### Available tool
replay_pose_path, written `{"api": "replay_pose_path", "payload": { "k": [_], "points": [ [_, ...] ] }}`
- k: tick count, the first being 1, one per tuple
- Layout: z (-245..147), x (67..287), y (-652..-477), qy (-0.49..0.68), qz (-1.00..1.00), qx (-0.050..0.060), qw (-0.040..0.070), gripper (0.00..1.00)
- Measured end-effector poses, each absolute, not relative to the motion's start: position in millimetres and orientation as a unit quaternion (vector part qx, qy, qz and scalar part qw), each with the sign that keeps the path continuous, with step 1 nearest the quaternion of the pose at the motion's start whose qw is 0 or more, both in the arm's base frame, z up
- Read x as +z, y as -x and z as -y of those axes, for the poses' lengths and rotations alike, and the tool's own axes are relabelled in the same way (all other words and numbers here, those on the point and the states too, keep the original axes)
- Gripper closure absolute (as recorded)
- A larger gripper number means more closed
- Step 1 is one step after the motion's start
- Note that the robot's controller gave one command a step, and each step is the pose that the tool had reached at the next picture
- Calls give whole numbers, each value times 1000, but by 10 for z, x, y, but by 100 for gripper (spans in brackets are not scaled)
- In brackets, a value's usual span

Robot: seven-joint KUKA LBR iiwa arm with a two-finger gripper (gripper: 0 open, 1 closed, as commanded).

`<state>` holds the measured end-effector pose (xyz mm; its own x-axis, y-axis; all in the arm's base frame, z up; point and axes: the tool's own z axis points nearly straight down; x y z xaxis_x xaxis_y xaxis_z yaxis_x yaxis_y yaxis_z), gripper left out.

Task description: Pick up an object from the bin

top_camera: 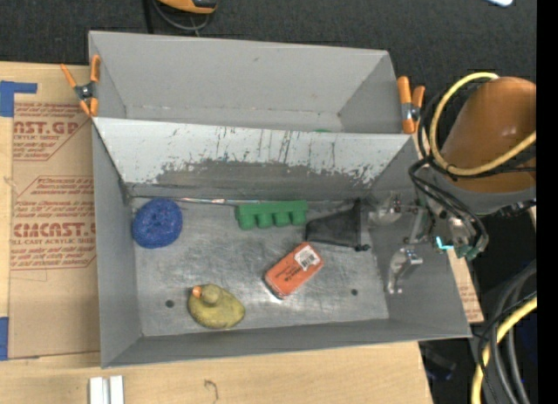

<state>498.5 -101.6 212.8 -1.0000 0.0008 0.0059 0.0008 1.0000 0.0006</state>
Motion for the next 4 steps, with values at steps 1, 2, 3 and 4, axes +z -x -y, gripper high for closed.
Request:
{"api": "replay_pose_path", "payload": {
  "k": [1,2,3,4],
  "points": [
    [1012,2162,-5003,0,1000,0,-1,0],
    [1041,1664,-5143,-1,1000,1,-5,0],
    [794,1330,-5373,-43,999,0,0,0],
    [751,1031,-5473,-26,1000,-1,-2,0]
  ]
}}
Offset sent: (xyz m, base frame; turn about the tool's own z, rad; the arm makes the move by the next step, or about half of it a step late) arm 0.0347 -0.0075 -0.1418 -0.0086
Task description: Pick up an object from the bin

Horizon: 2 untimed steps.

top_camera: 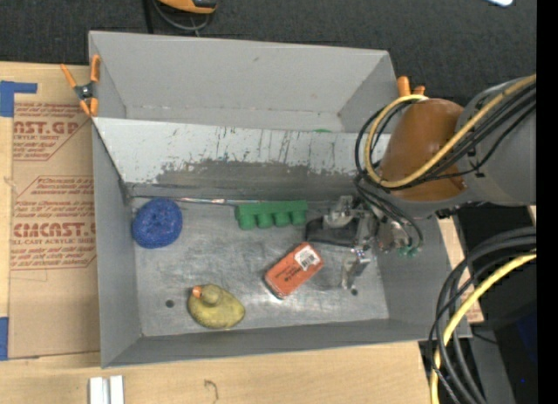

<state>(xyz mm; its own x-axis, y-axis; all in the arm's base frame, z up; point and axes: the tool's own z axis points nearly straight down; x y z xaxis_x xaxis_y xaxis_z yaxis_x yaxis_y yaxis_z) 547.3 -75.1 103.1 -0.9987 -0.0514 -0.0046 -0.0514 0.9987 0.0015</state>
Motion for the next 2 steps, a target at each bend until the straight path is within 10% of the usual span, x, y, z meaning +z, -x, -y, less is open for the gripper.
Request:
{"api": "replay_pose_path", "payload": {
  "k": [1,2],
  "points": [
    [79,733,-5061,179,-984,-1,3,100],
    [76,711,-5037,180,-984,0,-1,0]
  ]
}}
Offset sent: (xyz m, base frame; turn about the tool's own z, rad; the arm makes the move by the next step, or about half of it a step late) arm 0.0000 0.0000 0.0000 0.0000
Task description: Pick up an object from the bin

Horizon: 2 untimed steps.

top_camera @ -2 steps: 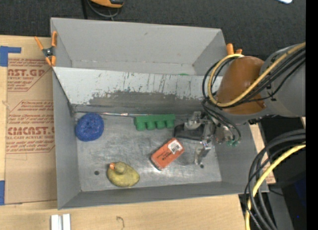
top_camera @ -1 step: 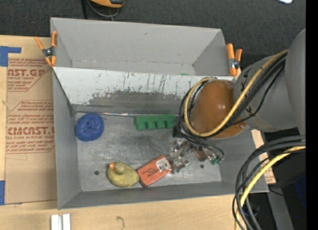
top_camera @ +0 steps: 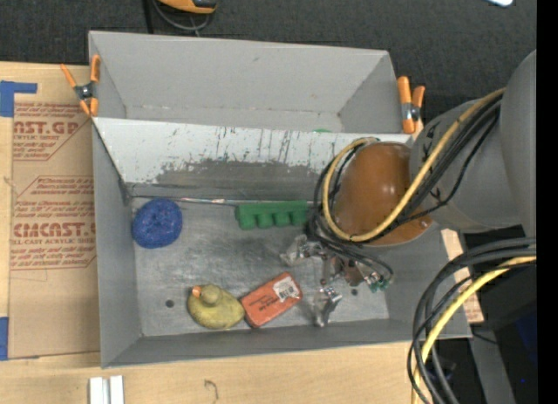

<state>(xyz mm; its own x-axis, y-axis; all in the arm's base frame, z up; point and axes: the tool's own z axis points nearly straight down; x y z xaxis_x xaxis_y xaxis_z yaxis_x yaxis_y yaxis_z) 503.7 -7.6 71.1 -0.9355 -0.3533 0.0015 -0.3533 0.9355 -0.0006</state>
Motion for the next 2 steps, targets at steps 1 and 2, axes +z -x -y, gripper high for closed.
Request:
{"api": "replay_pose_path", "payload": {
  "k": [1,2],
  "points": [
    [74,711,-5039,-180,984,0,0,0],
    [-94,717,-5009,-203,979,3,-3,0]
  ]
}}
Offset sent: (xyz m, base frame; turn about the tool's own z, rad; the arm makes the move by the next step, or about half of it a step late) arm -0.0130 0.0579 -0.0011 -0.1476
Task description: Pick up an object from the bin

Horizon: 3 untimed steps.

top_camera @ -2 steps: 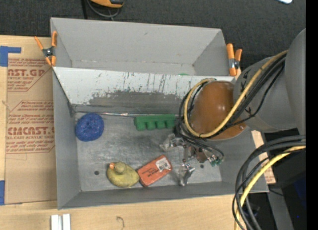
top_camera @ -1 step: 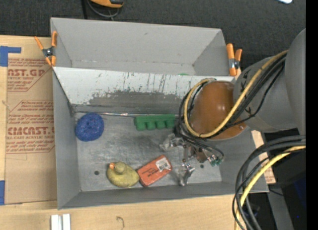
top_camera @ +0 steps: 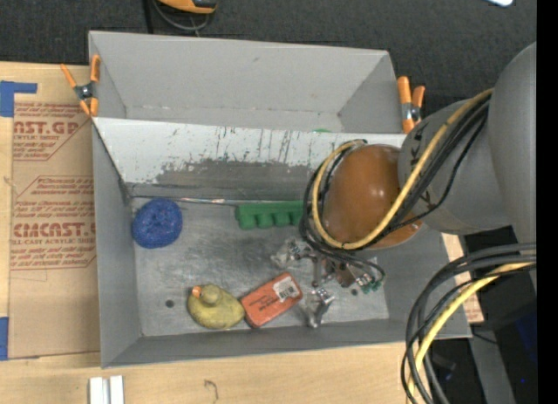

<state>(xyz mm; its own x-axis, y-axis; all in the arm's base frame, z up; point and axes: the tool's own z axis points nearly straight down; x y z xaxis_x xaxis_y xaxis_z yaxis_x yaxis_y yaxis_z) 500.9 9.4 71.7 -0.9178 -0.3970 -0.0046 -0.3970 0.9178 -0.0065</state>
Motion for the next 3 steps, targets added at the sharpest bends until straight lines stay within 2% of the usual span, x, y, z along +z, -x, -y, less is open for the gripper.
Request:
{"api": "replay_pose_path", "payload": {
  "k": [1,2,3],
  "points": [
    [-709,734,-5039,280,-960,1,6,100],
    [-709,733,-5038,280,-960,1,6,100],
    [-700,2205,-5016,335,-942,0,2,100]
  ]
}}
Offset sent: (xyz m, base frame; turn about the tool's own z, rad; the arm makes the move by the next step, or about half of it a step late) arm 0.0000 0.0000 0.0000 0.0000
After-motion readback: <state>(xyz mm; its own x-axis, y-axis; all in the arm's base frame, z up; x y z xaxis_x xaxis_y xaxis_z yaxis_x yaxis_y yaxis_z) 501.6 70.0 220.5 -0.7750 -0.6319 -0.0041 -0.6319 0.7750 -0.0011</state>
